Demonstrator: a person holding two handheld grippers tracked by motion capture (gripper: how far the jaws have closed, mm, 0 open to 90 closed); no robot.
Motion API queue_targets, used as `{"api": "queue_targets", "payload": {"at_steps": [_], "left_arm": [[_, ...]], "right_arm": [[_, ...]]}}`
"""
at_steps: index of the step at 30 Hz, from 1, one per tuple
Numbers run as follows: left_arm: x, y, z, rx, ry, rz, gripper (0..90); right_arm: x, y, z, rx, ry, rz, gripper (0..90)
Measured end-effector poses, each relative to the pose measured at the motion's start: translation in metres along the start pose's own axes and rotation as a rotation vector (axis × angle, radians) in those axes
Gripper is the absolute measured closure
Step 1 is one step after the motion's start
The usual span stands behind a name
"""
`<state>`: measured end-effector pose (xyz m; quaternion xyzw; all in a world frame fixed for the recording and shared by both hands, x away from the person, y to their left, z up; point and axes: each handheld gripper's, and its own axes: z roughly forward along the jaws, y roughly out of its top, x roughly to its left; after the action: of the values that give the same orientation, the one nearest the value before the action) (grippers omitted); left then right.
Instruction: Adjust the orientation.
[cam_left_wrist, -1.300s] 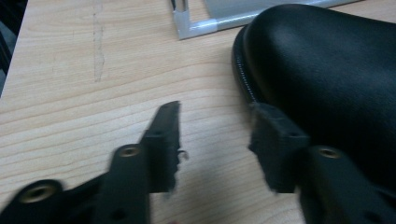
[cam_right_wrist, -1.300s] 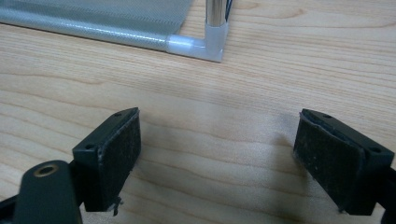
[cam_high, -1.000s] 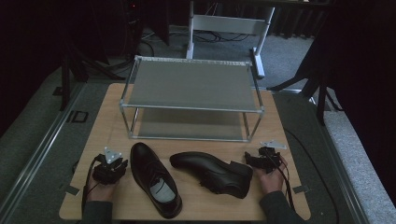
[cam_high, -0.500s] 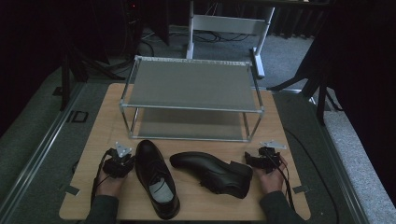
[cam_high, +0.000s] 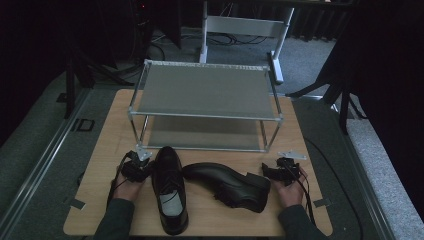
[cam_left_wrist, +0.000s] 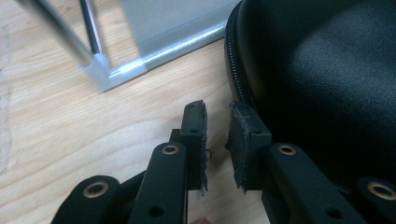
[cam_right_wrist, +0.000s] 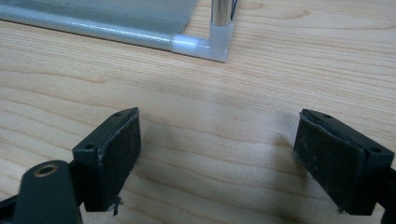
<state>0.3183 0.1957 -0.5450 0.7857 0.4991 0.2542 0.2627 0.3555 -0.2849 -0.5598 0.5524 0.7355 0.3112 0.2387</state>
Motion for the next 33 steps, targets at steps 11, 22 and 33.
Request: {"api": "queue_targets", "payload": {"at_steps": [11, 22, 33], "left_arm": [[-0.007, 0.014, 0.011, 0.002, -0.017, 0.035, 78.4], [-0.003, 0.01, 0.01, -0.018, -0.018, 0.002, 64.3], [0.007, -0.008, -0.012, -0.06, -0.056, -0.081, 55.0]], "right_arm": [[0.0, 0.0, 0.0, 0.0, 0.003, -0.003, 14.5], [0.0, 0.0, 0.0, 0.001, 0.006, -0.004, 14.5], [0.001, -0.001, -0.002, -0.001, 0.013, -0.012, 15.6]]}}
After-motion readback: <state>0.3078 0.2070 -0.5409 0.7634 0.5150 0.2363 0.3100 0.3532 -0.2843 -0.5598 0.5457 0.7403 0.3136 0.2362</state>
